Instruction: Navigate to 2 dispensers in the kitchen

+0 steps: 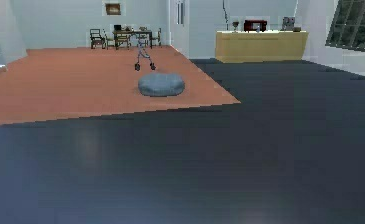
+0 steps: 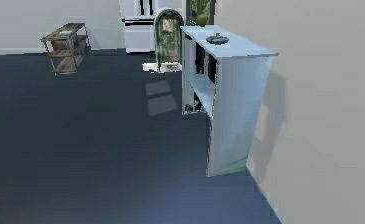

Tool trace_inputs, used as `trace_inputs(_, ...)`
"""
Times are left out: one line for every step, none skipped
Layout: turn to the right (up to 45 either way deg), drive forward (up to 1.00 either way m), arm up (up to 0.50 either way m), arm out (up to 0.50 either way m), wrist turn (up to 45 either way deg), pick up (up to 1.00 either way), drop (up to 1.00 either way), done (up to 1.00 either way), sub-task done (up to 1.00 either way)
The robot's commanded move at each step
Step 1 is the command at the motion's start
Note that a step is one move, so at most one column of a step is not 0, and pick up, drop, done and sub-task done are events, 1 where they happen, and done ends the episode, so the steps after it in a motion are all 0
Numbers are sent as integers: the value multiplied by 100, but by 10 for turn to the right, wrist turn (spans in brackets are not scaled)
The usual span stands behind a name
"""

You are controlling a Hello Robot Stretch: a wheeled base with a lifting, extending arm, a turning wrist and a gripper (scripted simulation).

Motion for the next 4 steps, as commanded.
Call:
trace_inputs(180, 0, 0, 0, 0, 0, 0, 0, 0)
trace_inputs(0, 100, 0, 0, 0, 0, 0, 0, 0)
trace_inputs(0, 100, 0, 0, 0, 0, 0, 0, 0)
trace_inputs(0, 100, 0, 0, 0, 0, 0, 0, 0)
